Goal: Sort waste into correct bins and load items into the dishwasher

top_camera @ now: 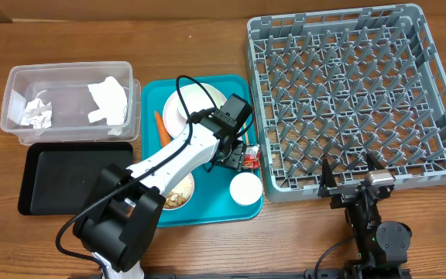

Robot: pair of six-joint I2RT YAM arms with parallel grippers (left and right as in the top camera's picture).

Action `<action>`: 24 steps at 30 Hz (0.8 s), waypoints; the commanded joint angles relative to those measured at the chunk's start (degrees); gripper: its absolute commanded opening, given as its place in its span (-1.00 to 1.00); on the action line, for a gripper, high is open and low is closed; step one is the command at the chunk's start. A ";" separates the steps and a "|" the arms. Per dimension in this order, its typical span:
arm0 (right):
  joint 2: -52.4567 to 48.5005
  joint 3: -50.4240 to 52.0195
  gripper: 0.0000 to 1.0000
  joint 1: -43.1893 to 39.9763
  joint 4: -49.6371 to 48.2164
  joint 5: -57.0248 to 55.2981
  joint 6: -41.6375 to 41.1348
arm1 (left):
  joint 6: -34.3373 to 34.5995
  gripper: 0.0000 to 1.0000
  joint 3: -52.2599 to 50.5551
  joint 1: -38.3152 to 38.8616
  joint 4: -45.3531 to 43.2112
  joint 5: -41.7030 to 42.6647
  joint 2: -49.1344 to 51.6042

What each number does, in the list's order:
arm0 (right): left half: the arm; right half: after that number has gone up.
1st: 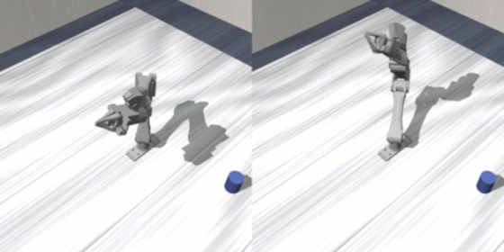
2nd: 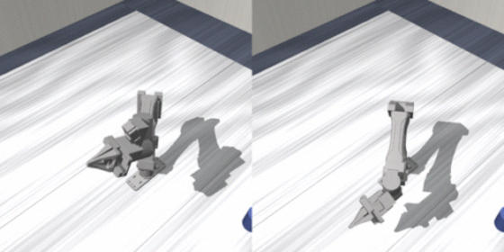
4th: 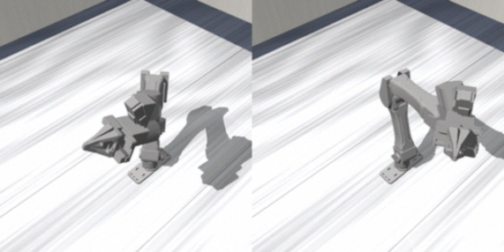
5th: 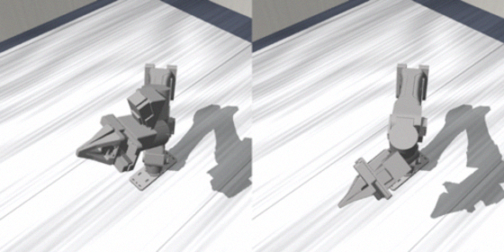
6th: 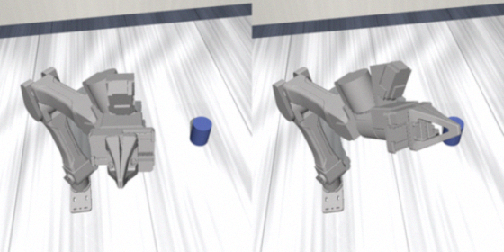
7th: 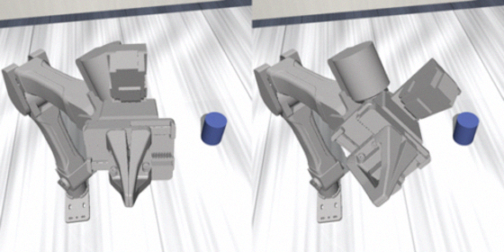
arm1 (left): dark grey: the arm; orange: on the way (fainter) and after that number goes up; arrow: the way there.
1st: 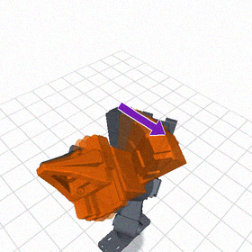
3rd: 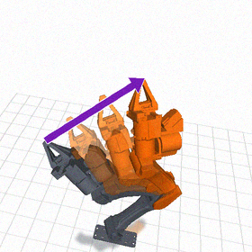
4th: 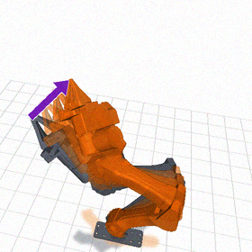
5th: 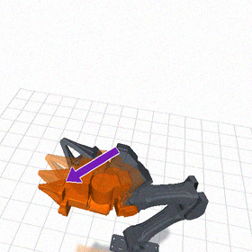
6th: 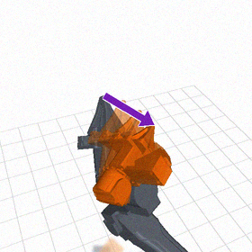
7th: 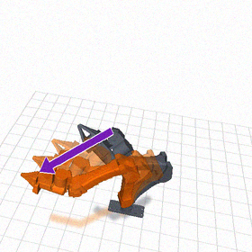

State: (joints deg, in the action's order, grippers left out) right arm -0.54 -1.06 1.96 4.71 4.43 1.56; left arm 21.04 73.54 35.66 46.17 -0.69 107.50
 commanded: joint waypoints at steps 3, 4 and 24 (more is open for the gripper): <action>0.28 0.61 1.00 -0.15 -0.28 -0.33 0.17 | 0.42 0.19 -0.33 0.31 -0.24 0.15 0.87; 0.28 0.61 1.00 -0.15 -0.28 -0.33 0.17 | 0.42 0.01 -0.33 0.31 -0.24 0.15 0.87; 0.28 0.61 1.00 -0.15 -0.28 -0.33 0.17 | -0.07 -0.92 0.17 -0.07 0.52 0.07 0.35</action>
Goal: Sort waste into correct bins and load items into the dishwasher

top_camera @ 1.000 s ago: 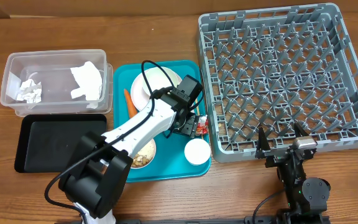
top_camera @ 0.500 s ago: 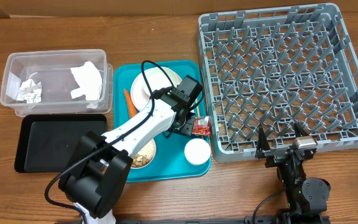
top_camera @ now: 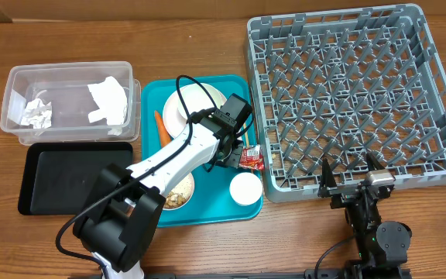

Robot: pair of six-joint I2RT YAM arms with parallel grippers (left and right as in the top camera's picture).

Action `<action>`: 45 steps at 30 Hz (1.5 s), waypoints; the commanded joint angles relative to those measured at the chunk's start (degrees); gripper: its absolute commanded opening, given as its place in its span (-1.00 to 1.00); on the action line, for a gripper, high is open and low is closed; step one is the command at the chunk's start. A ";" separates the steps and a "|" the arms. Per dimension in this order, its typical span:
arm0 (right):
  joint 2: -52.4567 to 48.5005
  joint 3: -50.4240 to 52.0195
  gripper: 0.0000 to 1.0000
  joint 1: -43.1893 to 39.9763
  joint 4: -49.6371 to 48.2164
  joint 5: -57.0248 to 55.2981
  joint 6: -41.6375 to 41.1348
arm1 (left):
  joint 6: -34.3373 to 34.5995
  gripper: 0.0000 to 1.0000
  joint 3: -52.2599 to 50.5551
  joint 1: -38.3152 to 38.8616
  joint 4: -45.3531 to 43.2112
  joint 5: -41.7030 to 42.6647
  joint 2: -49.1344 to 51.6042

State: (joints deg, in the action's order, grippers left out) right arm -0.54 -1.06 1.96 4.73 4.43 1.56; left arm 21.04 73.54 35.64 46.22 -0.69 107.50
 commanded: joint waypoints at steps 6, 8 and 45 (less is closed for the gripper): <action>0.28 0.61 1.00 -0.15 -0.31 -0.33 0.17 | -1.07 -0.92 3.89 -0.52 5.29 0.07 -1.92; 0.28 0.61 1.00 -0.15 -0.31 -0.33 0.17 | -1.81 -0.92 5.90 -0.57 7.28 0.00 -3.10; 0.28 0.61 1.00 -0.15 -0.28 -0.33 0.17 | 4.76 0.02 4.07 -2.97 5.09 8.15 -3.65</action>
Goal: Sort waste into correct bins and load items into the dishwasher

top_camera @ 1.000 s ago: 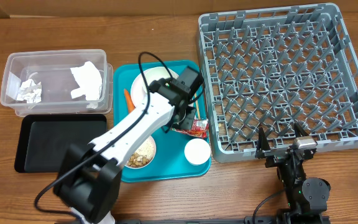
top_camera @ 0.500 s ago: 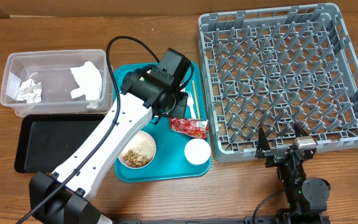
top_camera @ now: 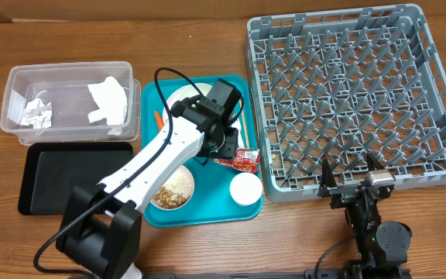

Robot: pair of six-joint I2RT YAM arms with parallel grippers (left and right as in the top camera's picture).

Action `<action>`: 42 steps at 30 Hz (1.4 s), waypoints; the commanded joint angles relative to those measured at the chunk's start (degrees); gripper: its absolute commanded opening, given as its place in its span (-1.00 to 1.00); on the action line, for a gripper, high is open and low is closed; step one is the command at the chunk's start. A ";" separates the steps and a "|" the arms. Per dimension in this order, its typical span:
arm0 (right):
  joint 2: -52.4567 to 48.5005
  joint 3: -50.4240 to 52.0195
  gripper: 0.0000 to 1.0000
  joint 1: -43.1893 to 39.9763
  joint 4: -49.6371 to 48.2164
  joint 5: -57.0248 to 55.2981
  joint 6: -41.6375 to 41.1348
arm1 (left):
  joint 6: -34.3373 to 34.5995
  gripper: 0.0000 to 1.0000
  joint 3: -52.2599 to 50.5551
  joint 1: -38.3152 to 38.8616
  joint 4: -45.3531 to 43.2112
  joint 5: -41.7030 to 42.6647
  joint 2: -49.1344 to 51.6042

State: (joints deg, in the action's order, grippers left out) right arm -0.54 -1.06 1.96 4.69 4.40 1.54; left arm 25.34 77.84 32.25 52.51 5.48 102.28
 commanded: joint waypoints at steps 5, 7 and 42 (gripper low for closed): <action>0.28 0.61 1.00 -0.15 -0.24 -0.31 0.20 | 0.76 0.04 -0.24 0.44 -2.47 1.60 5.22; 0.28 0.61 1.00 -0.15 -0.24 -0.31 0.20 | 0.94 0.04 -0.24 0.44 -2.47 1.60 6.10; 0.28 0.61 1.00 -0.15 -0.26 -0.31 0.20 | 4.63 -0.92 0.42 0.35 -3.15 0.02 14.95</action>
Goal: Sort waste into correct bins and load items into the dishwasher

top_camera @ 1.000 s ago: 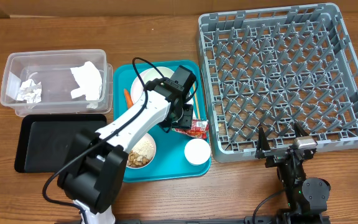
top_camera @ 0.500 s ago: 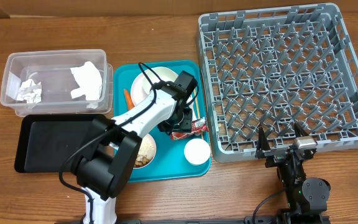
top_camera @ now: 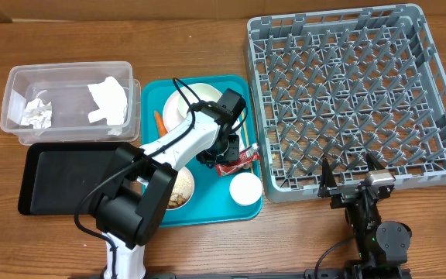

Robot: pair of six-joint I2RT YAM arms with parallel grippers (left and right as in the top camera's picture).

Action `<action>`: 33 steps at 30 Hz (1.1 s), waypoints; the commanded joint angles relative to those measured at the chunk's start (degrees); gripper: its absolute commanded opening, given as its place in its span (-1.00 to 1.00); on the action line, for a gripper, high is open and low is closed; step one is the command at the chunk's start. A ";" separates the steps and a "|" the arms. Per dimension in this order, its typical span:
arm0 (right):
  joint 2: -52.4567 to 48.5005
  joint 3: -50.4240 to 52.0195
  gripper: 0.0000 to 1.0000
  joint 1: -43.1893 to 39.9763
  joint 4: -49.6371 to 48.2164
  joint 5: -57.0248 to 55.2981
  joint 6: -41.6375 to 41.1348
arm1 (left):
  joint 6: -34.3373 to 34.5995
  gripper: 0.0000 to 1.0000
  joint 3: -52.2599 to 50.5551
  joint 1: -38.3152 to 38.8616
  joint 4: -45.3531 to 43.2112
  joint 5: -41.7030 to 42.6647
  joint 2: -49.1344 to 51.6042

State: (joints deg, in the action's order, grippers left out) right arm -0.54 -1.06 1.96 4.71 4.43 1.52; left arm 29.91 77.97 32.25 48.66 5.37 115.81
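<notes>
A red wrapper [top_camera: 237, 160] lies tilted on the teal tray [top_camera: 149, 91], just left of the dish rack. My left gripper [top_camera: 214, 157] hangs over the tray's middle, its dark fingers meeting the wrapper's left end and seemingly shut on it. Also on the tray are a white plate [top_camera: 194, 102], an orange carrot [top_camera: 160, 128], a bowl of food scraps [top_camera: 182, 191] and a white cup [top_camera: 246, 188]. My right gripper [top_camera: 351, 172] rests open at the rack's front edge. Beyond it stands the grey dishwasher rack [top_camera: 355, 93], with nothing in it.
A clear plastic bin [top_camera: 70, 77] holding crumpled white paper stands at the left. In front of it lies a black tray [top_camera: 60, 178]. The left arm's cable loops over the plate.
My left arm has swung so that its base link crosses the black tray's right end. The gripper sits slightly lower and further left, and the wrapper now lies tilted by its fingers.
At first my left gripper was down on the red wrapper near the tray's right edge. Then the wrapper had shifted a little beside it. Later the wrist stood higher up the tray with the wrapper stretched leftward. Now the wrapper sits tilted at the fingers. The right arm stayed parked.
</notes>
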 commanded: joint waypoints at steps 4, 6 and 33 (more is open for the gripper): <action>0.28 0.61 1.00 -0.15 -0.28 -0.33 0.22 | -0.35 -0.92 2.80 0.35 4.04 -1.92 -0.04; 0.28 0.61 1.00 -0.15 -0.28 -0.33 0.22 | -0.31 -0.92 3.98 0.35 5.44 -4.17 -1.16; 0.28 0.61 1.00 -0.15 -0.28 -0.33 0.22 | -33.44 -0.33 4.79 -0.15 16.00 -11.13 -9.11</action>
State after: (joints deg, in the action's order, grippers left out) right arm -0.54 -1.06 1.96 4.69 4.43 1.52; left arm 5.17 82.02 32.25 63.33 -4.34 107.48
